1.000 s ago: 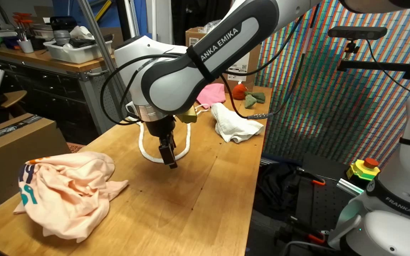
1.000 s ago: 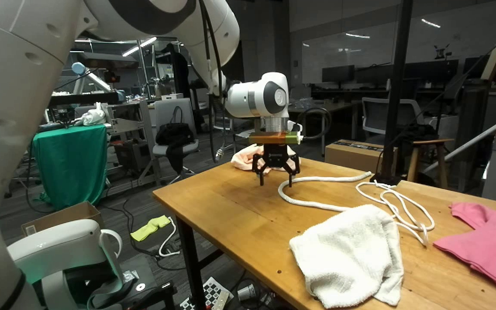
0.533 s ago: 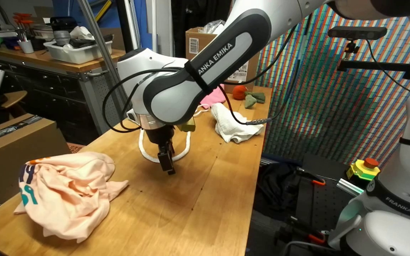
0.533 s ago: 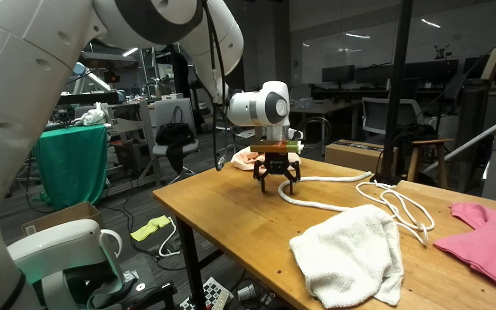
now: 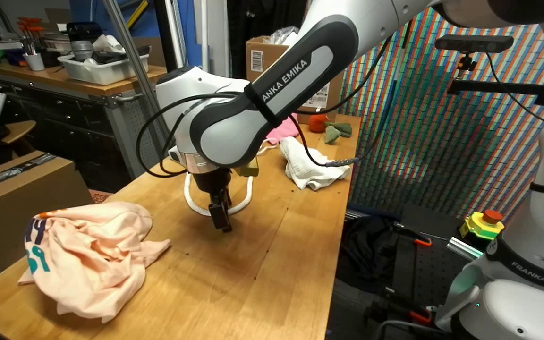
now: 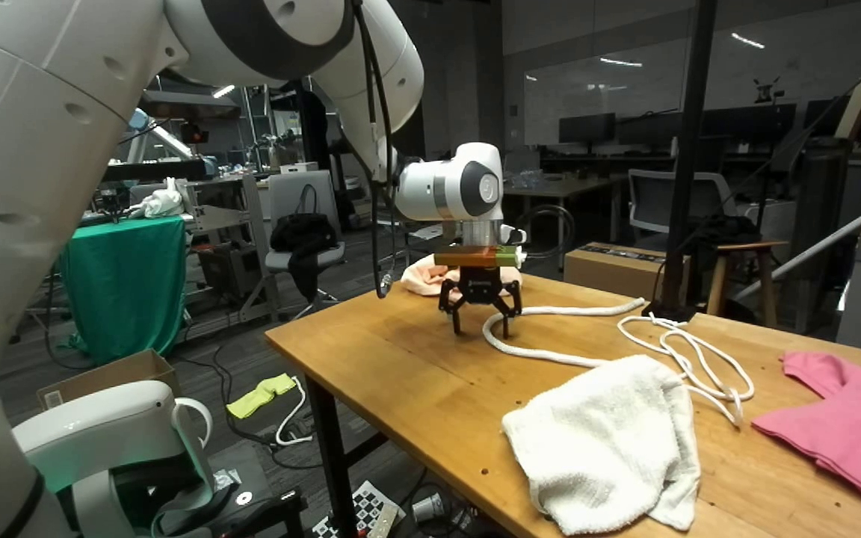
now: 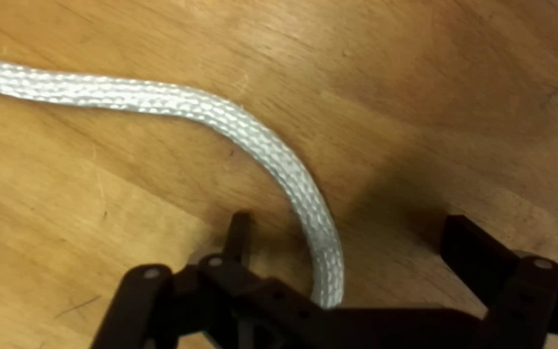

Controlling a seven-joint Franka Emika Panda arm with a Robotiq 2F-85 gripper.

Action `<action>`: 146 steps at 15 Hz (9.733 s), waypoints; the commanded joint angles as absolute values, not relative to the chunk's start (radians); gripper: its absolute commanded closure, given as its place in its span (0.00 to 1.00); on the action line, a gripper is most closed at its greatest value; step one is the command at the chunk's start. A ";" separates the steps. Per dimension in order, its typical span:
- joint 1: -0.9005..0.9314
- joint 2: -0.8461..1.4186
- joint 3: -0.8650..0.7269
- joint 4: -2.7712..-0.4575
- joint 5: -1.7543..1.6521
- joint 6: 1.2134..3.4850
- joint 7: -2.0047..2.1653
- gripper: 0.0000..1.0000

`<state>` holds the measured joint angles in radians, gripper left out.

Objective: Spread the objects that are on the table, where the orange object and pink cloth moved to the right, white towel and smaller rope to remain on the center, light pink object and bigger rope moved to the left

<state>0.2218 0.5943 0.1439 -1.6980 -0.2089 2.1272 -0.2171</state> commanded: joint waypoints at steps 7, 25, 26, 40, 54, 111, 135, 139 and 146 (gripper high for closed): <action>0.231 0.584 0.163 -1.729 -0.191 2.153 -0.174 0.34; 0.287 0.444 0.226 -1.910 -0.194 2.150 -0.123 0.96; 0.292 0.432 0.230 -1.929 -0.196 2.152 -0.118 0.96; 0.366 0.349 0.287 -2.113 -0.160 2.248 0.074 0.96; 0.357 0.431 0.296 -2.052 0.160 2.161 0.177 1.00; 0.076 0.664 -0.021 -1.225 -0.118 1.860 0.315 0.00; -0.079 1.062 -0.024 -0.804 -0.095 1.707 -0.171 0.00; -0.096 1.096 -0.024 -0.759 -0.093 1.687 -0.178 0.00; -0.108 1.122 -0.019 -0.731 -0.100 1.696 -0.165 0.26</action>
